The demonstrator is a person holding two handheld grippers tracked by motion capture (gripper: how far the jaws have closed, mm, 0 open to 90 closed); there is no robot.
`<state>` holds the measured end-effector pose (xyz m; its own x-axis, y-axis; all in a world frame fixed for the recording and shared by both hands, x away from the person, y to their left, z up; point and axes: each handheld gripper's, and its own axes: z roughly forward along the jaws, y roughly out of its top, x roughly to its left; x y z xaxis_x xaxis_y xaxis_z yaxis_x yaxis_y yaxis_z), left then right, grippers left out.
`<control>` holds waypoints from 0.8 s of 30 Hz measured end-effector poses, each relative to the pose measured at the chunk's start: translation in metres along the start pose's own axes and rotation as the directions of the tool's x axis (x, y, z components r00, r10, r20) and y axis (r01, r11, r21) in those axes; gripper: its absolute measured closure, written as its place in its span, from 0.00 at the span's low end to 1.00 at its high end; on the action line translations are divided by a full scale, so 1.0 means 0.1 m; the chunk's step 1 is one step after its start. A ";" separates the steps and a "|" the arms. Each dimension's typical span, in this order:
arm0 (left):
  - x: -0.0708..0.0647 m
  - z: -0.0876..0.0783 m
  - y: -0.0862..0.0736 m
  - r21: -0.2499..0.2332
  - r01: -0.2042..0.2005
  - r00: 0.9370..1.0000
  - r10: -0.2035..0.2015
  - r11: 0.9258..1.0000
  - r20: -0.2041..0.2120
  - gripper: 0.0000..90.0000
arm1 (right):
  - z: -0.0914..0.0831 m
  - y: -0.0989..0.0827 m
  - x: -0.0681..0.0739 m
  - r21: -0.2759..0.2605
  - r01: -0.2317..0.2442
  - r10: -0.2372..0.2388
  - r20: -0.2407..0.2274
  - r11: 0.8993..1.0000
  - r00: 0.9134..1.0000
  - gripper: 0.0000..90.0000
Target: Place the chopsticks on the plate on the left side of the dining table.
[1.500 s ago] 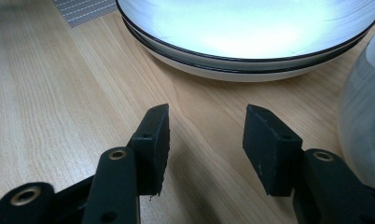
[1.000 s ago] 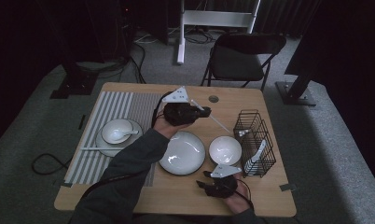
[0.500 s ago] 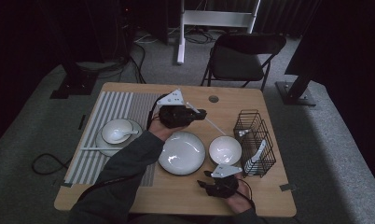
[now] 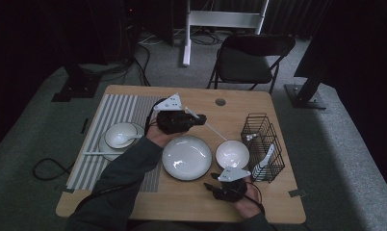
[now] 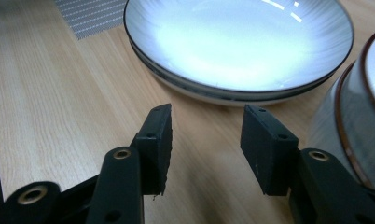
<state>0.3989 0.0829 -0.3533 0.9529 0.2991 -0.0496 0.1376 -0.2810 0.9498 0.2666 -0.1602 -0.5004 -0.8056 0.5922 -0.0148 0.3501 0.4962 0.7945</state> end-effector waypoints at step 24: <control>0.04 -0.30 -0.09 -0.003 0.008 0.999 -0.008 1.000 -0.048 0.94 | -0.17 0.37 -0.01 -0.046 0.074 -0.072 0.058 0.996 0.996 0.62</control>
<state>0.3934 0.1145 -0.3531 0.9377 0.3450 -0.0419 0.1440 -0.2759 0.9503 0.2726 -0.1535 -0.4612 -0.7998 0.5907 -0.1067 0.2668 0.5090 0.8184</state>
